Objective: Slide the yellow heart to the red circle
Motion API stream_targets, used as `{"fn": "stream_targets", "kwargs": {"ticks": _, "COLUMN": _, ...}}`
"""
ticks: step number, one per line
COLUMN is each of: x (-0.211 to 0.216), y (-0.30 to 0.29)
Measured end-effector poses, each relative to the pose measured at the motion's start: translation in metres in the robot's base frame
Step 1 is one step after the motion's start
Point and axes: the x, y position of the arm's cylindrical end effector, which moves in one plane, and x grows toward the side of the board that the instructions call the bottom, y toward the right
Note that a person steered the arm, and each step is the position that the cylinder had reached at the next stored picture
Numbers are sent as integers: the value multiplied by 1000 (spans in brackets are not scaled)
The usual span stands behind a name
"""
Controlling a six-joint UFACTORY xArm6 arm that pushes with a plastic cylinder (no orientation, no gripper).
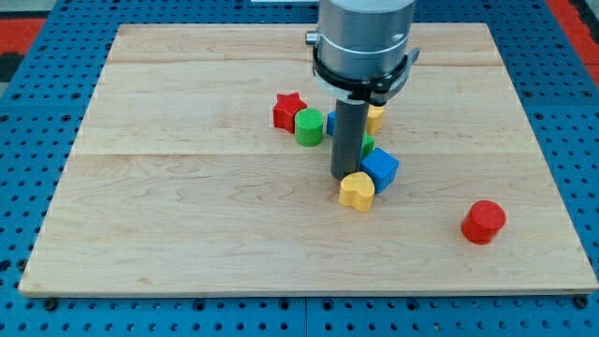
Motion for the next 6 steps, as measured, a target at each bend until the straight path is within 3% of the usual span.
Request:
{"fn": "stream_targets", "kwargs": {"ticks": 1, "x": -2, "y": -41}}
{"fn": "stream_targets", "kwargs": {"ticks": 2, "x": 4, "y": -45}}
{"fn": "stream_targets", "kwargs": {"ticks": 6, "x": 51, "y": 48}}
